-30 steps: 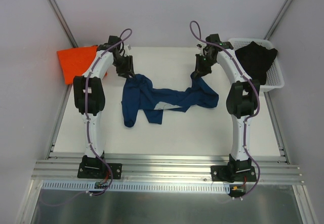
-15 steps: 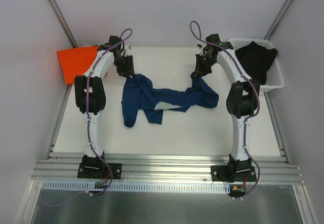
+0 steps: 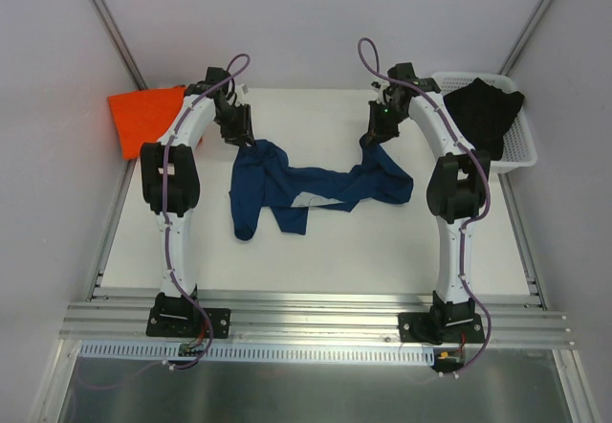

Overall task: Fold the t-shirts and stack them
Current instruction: Flatten out the tshirt

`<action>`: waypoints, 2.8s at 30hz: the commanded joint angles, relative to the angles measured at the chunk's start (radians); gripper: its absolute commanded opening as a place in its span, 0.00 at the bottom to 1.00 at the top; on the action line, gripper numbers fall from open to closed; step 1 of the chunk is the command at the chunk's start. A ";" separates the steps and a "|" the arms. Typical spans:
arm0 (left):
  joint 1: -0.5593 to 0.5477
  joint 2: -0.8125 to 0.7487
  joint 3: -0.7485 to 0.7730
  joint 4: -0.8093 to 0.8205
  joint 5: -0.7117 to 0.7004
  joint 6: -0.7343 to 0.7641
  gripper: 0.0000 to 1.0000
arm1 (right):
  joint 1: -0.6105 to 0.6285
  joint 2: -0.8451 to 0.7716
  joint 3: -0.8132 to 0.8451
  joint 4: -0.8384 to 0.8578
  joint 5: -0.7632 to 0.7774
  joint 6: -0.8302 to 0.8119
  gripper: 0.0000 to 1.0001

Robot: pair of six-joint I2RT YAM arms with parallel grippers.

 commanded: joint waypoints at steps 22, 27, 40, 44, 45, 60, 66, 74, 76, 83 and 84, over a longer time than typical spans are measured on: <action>-0.026 -0.037 0.004 0.007 0.081 0.003 0.21 | 0.016 -0.014 0.047 0.006 0.009 0.010 0.00; -0.026 -0.034 0.004 0.009 0.098 0.004 0.09 | 0.022 -0.012 0.047 0.008 0.009 0.008 0.00; -0.016 -0.064 0.042 0.013 0.086 0.040 0.00 | 0.026 -0.035 0.092 0.011 0.026 -0.009 0.00; -0.002 -0.106 0.105 0.012 0.049 0.089 0.00 | 0.018 -0.064 0.135 0.012 0.038 -0.024 0.01; 0.001 -0.111 0.114 0.013 0.044 0.093 0.00 | 0.018 -0.069 0.144 0.012 0.040 -0.027 0.00; 0.020 -0.331 0.119 0.013 -0.048 0.170 0.00 | -0.046 -0.308 0.133 0.009 0.119 -0.085 0.00; 0.033 -0.479 0.080 0.015 -0.101 0.198 0.00 | -0.094 -0.480 0.054 0.006 0.136 -0.099 0.00; 0.052 -0.730 0.024 0.016 -0.132 0.208 0.00 | -0.198 -0.754 -0.071 0.014 0.150 -0.090 0.00; 0.055 -0.787 0.028 0.016 -0.125 0.221 0.00 | -0.256 -0.788 -0.084 0.011 0.103 -0.055 0.00; 0.055 -0.951 -0.008 0.018 -0.082 0.208 0.00 | -0.324 -1.006 -0.236 0.032 -0.046 0.014 0.00; 0.055 -0.975 -0.027 0.018 -0.074 0.213 0.00 | -0.326 -1.031 -0.250 0.034 -0.057 0.016 0.00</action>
